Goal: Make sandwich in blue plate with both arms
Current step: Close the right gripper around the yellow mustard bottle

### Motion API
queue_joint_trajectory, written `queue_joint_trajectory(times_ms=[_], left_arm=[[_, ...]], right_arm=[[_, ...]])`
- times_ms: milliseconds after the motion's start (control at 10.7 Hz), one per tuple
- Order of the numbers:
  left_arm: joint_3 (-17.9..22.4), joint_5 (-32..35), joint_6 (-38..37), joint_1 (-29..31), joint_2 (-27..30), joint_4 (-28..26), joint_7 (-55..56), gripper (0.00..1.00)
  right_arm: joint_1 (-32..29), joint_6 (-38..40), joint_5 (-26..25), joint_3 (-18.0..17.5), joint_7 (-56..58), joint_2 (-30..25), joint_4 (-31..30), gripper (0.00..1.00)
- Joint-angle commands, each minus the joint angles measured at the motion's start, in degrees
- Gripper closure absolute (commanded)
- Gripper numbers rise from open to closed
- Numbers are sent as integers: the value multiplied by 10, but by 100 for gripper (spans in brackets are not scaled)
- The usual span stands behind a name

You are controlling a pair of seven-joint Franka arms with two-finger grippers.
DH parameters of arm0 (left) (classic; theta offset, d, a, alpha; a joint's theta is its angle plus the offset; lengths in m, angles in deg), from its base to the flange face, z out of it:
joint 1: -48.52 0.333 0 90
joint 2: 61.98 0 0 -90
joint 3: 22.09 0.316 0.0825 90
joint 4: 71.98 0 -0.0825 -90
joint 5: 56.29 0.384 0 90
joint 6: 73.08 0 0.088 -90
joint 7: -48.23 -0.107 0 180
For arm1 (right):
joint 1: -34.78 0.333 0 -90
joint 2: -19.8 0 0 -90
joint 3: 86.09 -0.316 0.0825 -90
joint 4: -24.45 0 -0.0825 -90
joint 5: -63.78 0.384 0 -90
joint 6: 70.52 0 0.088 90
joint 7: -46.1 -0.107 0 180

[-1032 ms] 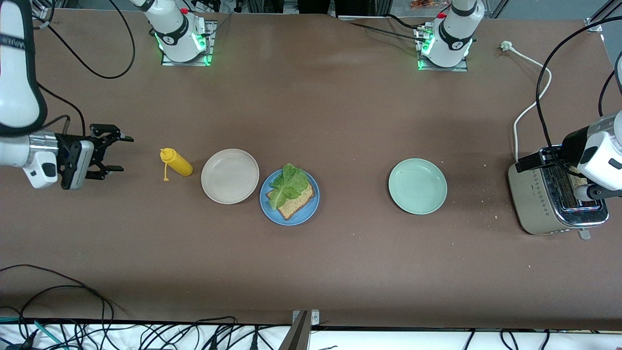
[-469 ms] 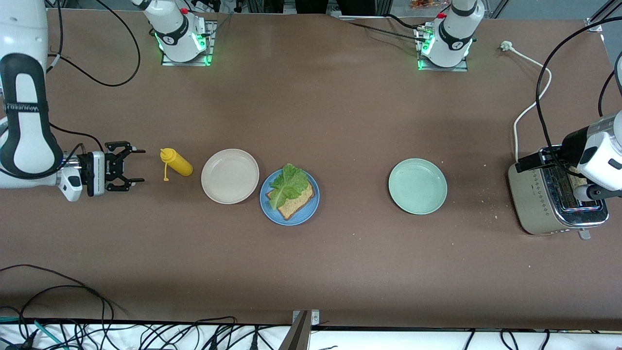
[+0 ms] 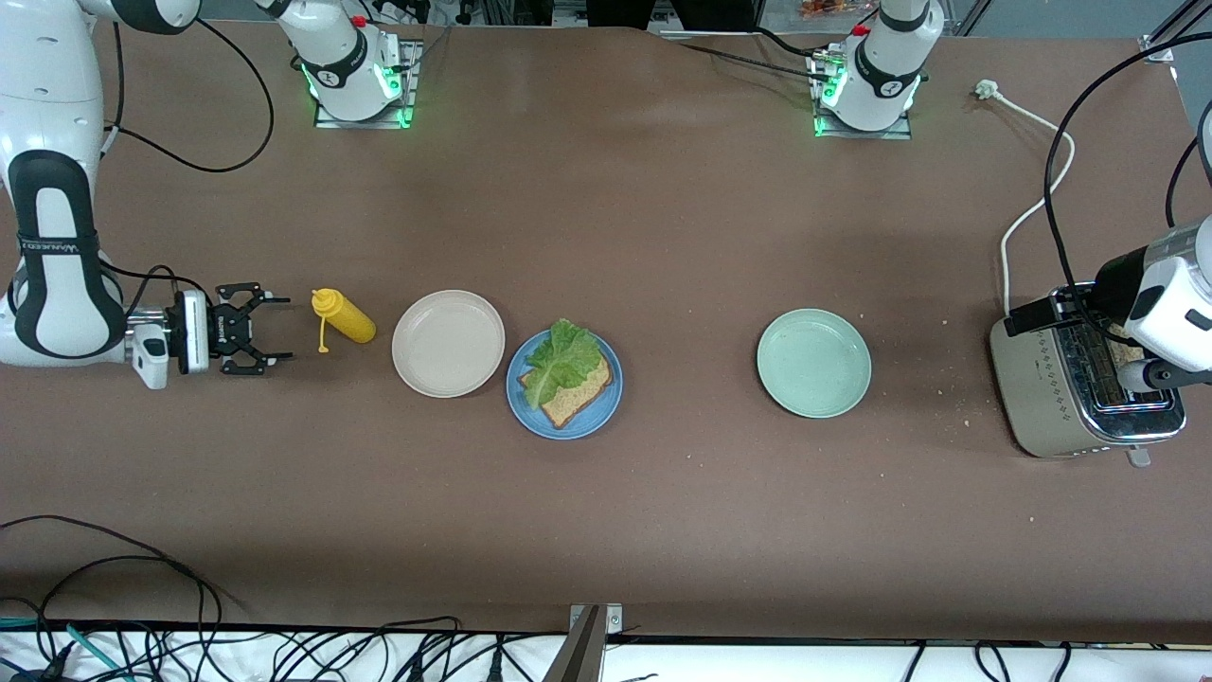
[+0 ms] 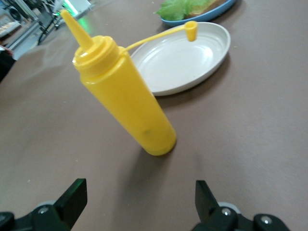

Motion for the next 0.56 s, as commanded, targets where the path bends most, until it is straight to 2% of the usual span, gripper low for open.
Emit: queue_joint_trajectory(times_ms=[0,188,469], left_arm=[[-2,18,-3,1,4,-2,-11,0],[-2,18,-3,1,4,-2,-11,0],[-2,18,-3,1,2,-2,-11,0]], right_arm=[[0,45,56,-12,60,35,0,0],[0,44,93,-39,101,53,-12,0],[7,38,122,-49,134,60,-23,0]])
